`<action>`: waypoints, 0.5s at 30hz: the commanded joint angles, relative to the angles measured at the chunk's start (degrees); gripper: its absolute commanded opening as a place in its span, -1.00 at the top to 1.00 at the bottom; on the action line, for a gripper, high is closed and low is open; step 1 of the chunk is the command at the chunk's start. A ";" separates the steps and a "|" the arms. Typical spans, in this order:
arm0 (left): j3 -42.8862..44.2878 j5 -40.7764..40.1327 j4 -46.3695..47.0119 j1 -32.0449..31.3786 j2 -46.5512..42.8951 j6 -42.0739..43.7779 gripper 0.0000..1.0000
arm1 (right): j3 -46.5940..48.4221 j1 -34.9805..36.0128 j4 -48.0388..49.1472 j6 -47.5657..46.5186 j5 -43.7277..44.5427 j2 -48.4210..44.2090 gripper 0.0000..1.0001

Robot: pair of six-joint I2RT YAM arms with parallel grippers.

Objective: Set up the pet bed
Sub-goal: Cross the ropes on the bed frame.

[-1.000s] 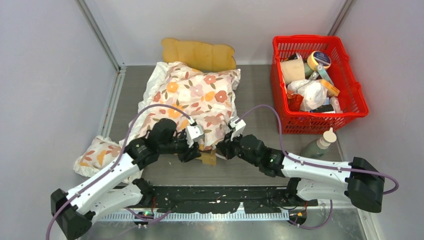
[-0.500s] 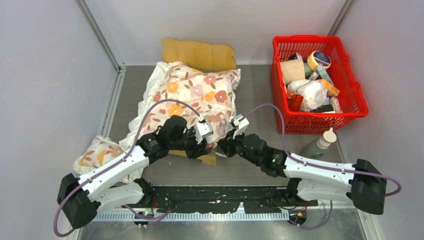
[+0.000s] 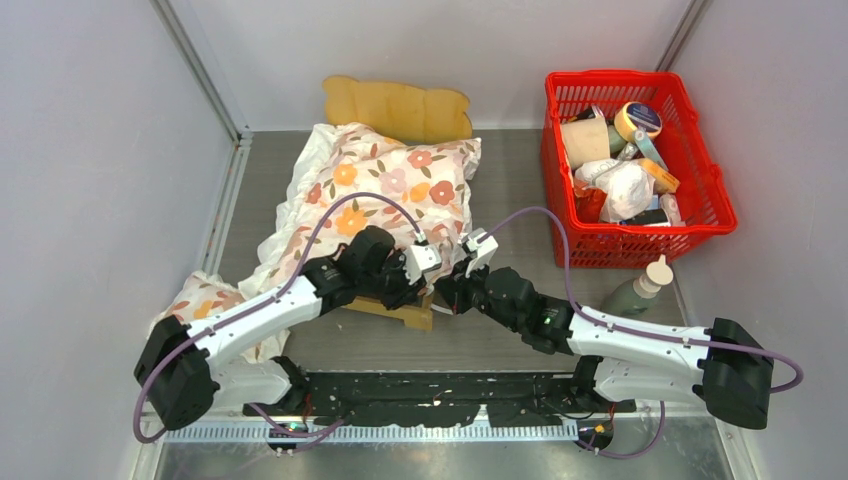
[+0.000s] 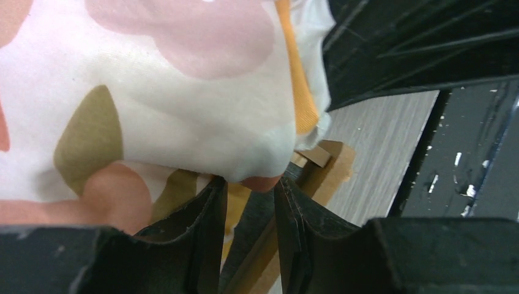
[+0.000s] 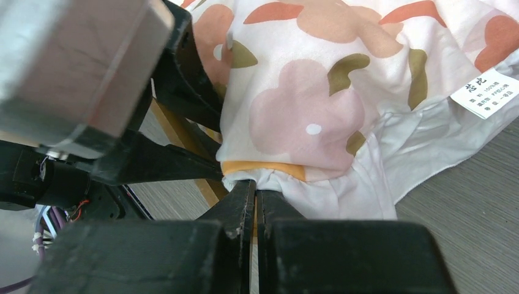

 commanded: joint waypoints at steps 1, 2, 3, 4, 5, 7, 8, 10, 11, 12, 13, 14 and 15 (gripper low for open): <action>3.39 -5.93 0.10 -0.23 1.87 4.73 0.25 | 1.84 -0.28 4.01 0.60 0.69 -1.67 0.90; 3.89 -7.40 -0.83 -0.22 2.33 5.44 0.24 | 1.82 -0.28 3.92 0.58 0.69 -1.83 0.90; 4.27 -9.90 -1.33 -0.19 2.57 5.82 0.23 | 1.76 -0.30 3.89 0.52 0.67 -1.94 0.90; 4.51 -12.51 -1.34 -0.23 2.59 5.70 0.22 | 1.65 -0.33 3.93 0.54 0.71 -2.00 0.90; 4.53 -14.54 -1.05 -0.23 1.90 5.53 0.22 | 1.52 -0.36 3.99 0.49 0.73 -2.09 0.90; 4.00 -18.01 0.93 -0.23 -0.31 4.38 0.22 | 1.39 -0.38 4.22 0.57 0.77 -2.15 0.90; 3.56 -19.70 2.06 -0.21 -1.64 3.52 0.22 | 1.26 -0.44 4.39 0.57 0.82 -2.11 0.90; 2.45 -21.64 4.25 -0.23 -4.34 2.03 0.20 | 1.26 -0.57 4.65 0.98 0.77 -1.95 0.89; 2.11 -22.35 4.54 -0.23 -5.42 1.35 0.21 | 1.22 -0.60 4.78 1.03 0.71 -1.84 0.90; 1.92 -22.48 4.50 -0.23 -6.69 0.58 0.22 | 1.15 -0.69 5.06 1.16 0.69 -1.73 0.90; 1.68 -21.68 3.95 -0.23 -8.09 0.23 0.23 | 1.17 -0.75 5.21 1.21 0.68 -1.65 0.90; 1.17 -19.02 3.63 -0.23 -9.65 0.09 0.25 | 1.29 -0.86 5.38 1.27 0.57 -1.59 0.89; 0.32 -16.06 3.49 -0.23 -11.54 0.27 0.26 | 1.37 -0.88 5.41 1.27 0.57 -1.42 0.90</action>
